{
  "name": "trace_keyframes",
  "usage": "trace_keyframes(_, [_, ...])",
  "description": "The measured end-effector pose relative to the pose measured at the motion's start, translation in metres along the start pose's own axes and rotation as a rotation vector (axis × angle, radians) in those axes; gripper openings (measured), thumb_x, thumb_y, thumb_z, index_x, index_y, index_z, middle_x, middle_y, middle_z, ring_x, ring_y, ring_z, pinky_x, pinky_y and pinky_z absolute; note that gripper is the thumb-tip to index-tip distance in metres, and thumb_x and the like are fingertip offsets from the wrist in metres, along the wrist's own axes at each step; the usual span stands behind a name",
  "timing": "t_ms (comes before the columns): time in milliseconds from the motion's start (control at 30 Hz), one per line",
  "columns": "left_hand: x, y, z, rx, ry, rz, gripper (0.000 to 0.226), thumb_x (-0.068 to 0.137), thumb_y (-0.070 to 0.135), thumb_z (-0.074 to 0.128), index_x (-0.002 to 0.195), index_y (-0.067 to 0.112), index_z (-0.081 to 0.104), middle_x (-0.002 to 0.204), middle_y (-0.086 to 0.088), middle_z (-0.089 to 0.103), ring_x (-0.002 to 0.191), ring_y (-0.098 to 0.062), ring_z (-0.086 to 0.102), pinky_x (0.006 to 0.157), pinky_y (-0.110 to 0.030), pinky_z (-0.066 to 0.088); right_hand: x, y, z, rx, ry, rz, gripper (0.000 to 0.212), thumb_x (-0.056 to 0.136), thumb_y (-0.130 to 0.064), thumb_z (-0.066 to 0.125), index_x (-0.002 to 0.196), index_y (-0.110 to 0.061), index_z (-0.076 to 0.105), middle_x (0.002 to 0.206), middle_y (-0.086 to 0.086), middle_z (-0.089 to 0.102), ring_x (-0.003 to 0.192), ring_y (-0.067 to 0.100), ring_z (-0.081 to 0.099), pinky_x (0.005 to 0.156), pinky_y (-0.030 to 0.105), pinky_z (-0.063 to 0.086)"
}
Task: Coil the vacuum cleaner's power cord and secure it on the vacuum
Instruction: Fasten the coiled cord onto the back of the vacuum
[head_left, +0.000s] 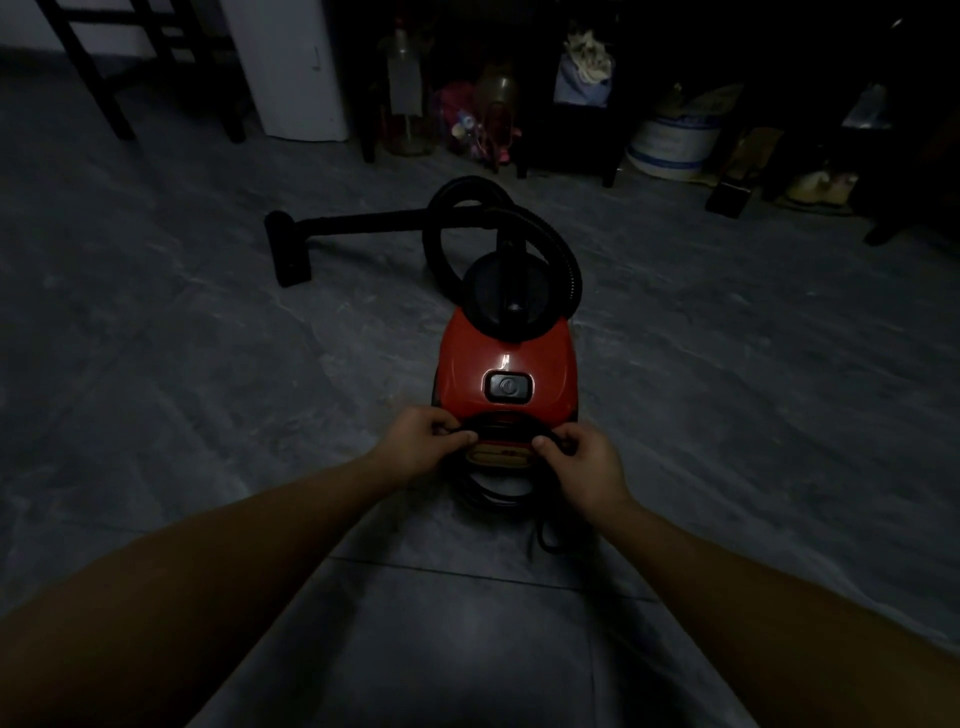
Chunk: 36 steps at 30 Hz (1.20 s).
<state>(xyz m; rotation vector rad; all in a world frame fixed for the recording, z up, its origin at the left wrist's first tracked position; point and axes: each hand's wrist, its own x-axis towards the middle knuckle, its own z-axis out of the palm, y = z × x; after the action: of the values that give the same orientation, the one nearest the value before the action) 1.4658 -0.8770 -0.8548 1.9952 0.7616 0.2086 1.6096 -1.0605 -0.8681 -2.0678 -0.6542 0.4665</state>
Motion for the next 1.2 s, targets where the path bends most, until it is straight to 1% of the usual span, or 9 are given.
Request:
trace_keyframes(133, [-0.005,-0.004,0.004,-0.081,-0.004,-0.029,0.022,0.084,0.022,0.076,0.072,0.005,0.069,0.056,0.004,0.057,0.048,-0.002,0.052,0.051,-0.016,0.041,-0.011,-0.001,0.001,-0.028,0.04,-0.043,0.01,0.09,-0.03,0.068,0.089,-0.02,0.068,0.079,-0.012,0.066,0.075,0.001,0.062,0.064,0.019,0.044])
trace_keyframes(200, [-0.006,-0.007,0.007,-0.084,0.021,-0.043,0.02,0.084,0.027,0.076,0.075,0.01,0.07,0.058,0.008,0.06,0.049,0.003,0.054,0.05,-0.012,0.042,-0.015,-0.002,0.006,-0.06,0.076,-0.061,0.012,0.092,-0.033,0.064,0.094,-0.022,0.065,0.082,-0.012,0.065,0.076,-0.001,0.06,0.064,0.015,0.042])
trace_keyframes(400, [-0.005,-0.015,0.011,-0.056,0.066,-0.056,0.019,0.084,0.035,0.075,0.071,0.024,0.066,0.063,0.009,0.064,0.055,0.004,0.057,0.054,-0.013,0.042,-0.019,0.0,0.008,-0.111,0.034,-0.07,0.02,0.093,-0.036,0.062,0.105,-0.021,0.06,0.091,-0.011,0.064,0.083,0.006,0.062,0.07,0.022,0.049])
trace_keyframes(567, [-0.007,-0.011,0.012,-0.084,0.071,-0.059,0.02,0.084,0.031,0.075,0.071,0.02,0.066,0.064,0.007,0.065,0.053,0.006,0.058,0.052,-0.01,0.042,-0.018,0.003,0.004,-0.186,-0.03,-0.144,0.014,0.094,-0.032,0.059,0.106,-0.024,0.059,0.094,-0.007,0.069,0.084,0.009,0.065,0.076,0.034,0.056])
trace_keyframes(700, [-0.008,-0.009,0.009,-0.073,0.051,-0.086,0.024,0.083,0.036,0.075,0.083,0.012,0.073,0.077,0.001,0.071,0.068,-0.007,0.064,0.059,-0.017,0.045,-0.02,-0.001,0.003,-0.276,-0.004,-0.207,0.014,0.097,-0.03,0.054,0.108,-0.022,0.057,0.089,-0.005,0.068,0.074,0.011,0.061,0.065,0.027,0.046])
trace_keyframes(800, [-0.006,-0.007,0.008,-0.065,0.041,-0.088,0.024,0.083,0.035,0.076,0.079,0.011,0.072,0.068,0.003,0.066,0.061,-0.006,0.06,0.057,-0.018,0.043,-0.025,-0.001,0.008,-0.239,0.058,-0.204,0.012,0.098,-0.028,0.053,0.107,-0.022,0.057,0.09,-0.005,0.068,0.076,0.011,0.063,0.067,0.029,0.05])
trace_keyframes(967, [-0.004,-0.004,0.009,-0.044,0.057,-0.075,0.024,0.082,0.034,0.077,0.069,0.015,0.069,0.06,0.005,0.06,0.056,-0.005,0.056,0.058,-0.022,0.043,-0.025,0.004,0.016,-0.147,0.164,-0.068,0.021,0.094,-0.037,0.058,0.108,-0.021,0.061,0.097,-0.005,0.068,0.086,0.011,0.064,0.077,0.03,0.054])
trace_keyframes(1100, [-0.004,-0.001,0.008,-0.035,0.053,-0.095,0.025,0.083,0.033,0.076,0.07,0.014,0.068,0.057,0.008,0.058,0.048,0.004,0.054,0.049,-0.011,0.039,-0.021,0.007,0.012,-0.161,0.131,-0.061,0.024,0.093,-0.041,0.06,0.105,-0.021,0.064,0.095,-0.003,0.069,0.084,0.012,0.063,0.074,0.029,0.052])
trace_keyframes(1200, [-0.004,0.0,0.008,-0.003,0.063,-0.101,0.029,0.083,0.036,0.075,0.073,0.009,0.07,0.057,0.006,0.058,0.047,0.001,0.052,0.046,-0.01,0.037,-0.019,0.006,0.008,-0.201,0.109,-0.09,0.021,0.092,-0.04,0.062,0.102,-0.022,0.065,0.09,-0.005,0.069,0.08,0.01,0.063,0.069,0.023,0.046])
